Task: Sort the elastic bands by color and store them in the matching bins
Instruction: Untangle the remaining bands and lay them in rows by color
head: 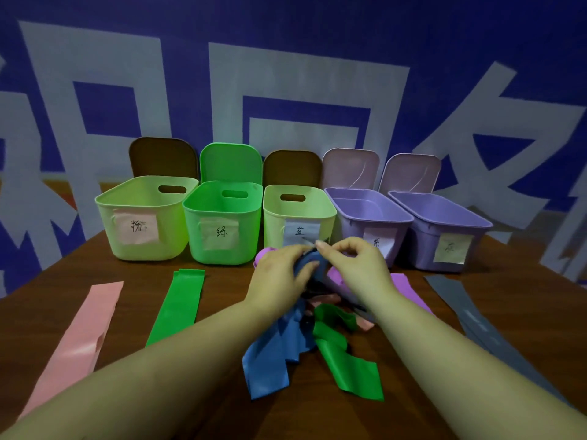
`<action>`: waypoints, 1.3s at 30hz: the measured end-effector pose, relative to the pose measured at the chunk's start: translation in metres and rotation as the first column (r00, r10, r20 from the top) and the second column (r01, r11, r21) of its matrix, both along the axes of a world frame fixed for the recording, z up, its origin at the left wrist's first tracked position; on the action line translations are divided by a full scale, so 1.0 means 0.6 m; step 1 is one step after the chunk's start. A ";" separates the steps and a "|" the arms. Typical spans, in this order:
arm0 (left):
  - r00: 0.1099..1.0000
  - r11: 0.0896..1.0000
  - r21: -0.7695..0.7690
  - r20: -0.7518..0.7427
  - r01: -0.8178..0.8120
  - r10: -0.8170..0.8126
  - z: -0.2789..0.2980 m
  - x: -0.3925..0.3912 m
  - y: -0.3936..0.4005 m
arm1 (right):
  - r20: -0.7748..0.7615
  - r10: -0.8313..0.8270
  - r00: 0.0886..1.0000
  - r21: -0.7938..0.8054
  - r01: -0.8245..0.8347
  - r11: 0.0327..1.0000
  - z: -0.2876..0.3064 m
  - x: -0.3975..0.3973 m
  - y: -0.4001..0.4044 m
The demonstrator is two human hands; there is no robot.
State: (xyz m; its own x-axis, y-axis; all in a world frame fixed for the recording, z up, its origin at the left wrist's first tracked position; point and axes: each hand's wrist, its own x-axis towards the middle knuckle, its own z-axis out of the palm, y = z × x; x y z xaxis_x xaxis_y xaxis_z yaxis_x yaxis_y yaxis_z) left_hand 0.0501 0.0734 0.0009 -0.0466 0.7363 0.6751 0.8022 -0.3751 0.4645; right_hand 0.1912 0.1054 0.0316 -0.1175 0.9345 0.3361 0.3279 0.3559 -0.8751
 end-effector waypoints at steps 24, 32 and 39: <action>0.767 0.922 -0.105 0.594 0.373 -0.243 0.149 -0.017 -0.017 | -0.055 0.247 0.967 -0.032 -0.249 0.968 0.082 -0.010 0.002; 0.689 0.955 -0.014 0.695 0.297 -0.205 0.240 0.007 0.001 | 0.165 0.250 0.954 -0.067 -0.242 0.968 0.092 -0.018 0.005; 0.636 0.966 0.045 0.744 0.256 -0.204 0.302 -0.026 -0.007 | -0.107 0.300 0.948 0.015 -0.301 0.954 0.132 -0.027 -0.012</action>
